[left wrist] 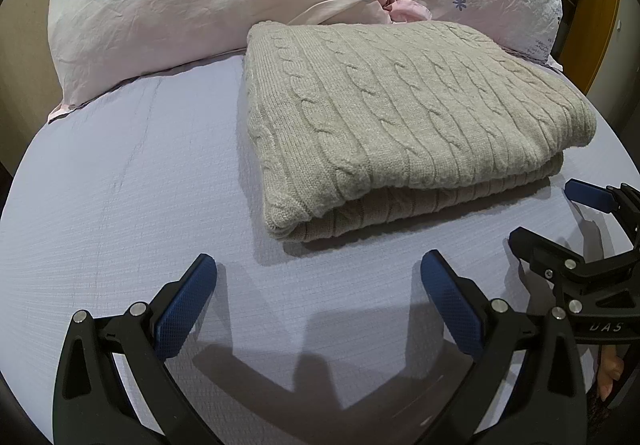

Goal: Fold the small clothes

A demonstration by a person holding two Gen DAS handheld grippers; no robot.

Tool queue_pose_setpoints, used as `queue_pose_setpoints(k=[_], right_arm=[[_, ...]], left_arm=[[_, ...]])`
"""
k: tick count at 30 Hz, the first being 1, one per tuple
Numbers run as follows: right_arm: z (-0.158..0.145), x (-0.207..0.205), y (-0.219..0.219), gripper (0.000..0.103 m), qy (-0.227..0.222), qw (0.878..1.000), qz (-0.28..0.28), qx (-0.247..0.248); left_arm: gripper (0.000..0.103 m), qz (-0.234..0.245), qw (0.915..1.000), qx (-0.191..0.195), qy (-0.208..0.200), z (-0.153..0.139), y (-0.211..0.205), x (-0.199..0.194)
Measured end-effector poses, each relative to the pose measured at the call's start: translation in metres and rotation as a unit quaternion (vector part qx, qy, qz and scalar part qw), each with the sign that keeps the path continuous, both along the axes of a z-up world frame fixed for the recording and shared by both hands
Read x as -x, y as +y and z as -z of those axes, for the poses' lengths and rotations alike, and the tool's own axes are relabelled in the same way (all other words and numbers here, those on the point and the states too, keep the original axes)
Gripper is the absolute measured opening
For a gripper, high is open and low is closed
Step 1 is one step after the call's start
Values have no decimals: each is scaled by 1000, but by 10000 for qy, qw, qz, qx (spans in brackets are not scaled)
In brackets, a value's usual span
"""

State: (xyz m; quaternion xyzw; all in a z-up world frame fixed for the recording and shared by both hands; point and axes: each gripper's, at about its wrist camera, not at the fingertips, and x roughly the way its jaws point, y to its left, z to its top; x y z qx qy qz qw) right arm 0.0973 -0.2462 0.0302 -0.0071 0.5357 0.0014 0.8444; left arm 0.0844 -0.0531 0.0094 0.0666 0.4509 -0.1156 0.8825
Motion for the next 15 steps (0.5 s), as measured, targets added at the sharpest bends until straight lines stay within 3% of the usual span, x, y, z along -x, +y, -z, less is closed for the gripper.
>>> queue_pose_setpoints(k=[15], right_arm=[[0, 0, 0, 101, -2, 10000, 0, -1]], left_arm=[[102, 0, 10000, -1, -1, 0, 0, 0]])
